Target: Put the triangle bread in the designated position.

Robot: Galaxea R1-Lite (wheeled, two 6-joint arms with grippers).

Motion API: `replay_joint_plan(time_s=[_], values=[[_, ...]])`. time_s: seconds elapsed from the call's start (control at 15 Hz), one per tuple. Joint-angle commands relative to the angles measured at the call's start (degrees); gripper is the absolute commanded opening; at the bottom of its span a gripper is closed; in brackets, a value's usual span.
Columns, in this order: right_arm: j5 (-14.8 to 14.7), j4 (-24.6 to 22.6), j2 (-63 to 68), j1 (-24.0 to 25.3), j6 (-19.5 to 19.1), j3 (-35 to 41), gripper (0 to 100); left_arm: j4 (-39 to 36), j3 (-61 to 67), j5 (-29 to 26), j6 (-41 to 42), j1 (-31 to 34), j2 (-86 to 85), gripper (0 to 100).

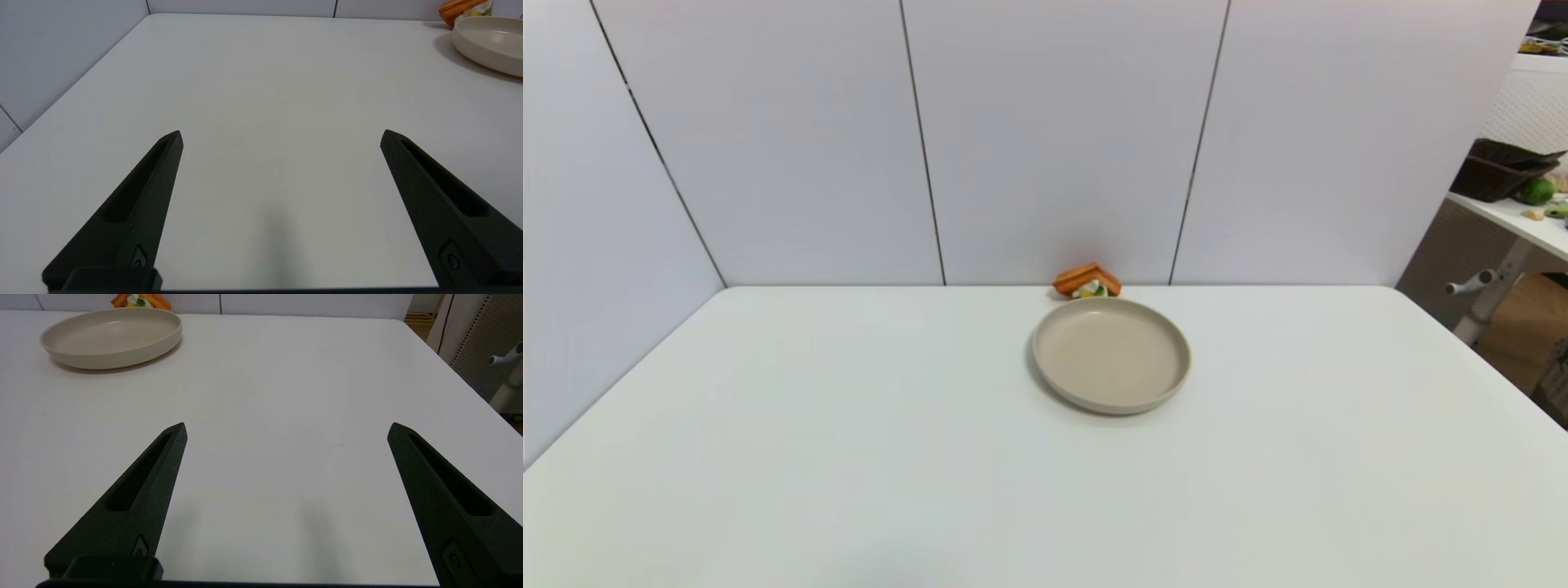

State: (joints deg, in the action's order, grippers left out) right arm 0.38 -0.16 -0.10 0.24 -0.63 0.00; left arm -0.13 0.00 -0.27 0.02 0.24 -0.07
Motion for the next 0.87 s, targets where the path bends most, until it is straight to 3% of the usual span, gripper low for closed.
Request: replay_joint_plan(time_s=[0.07,0.87], values=[[-0.29,-0.02,0.1,0.02,0.81,0.0,100,-0.13,0.0,0.0,-0.02,0.02,-0.01,100],[-0.38,-0.02,0.1,0.02,0.81,0.0,100,-0.13,0.0,0.0,-0.02,0.02,-0.01,100]])
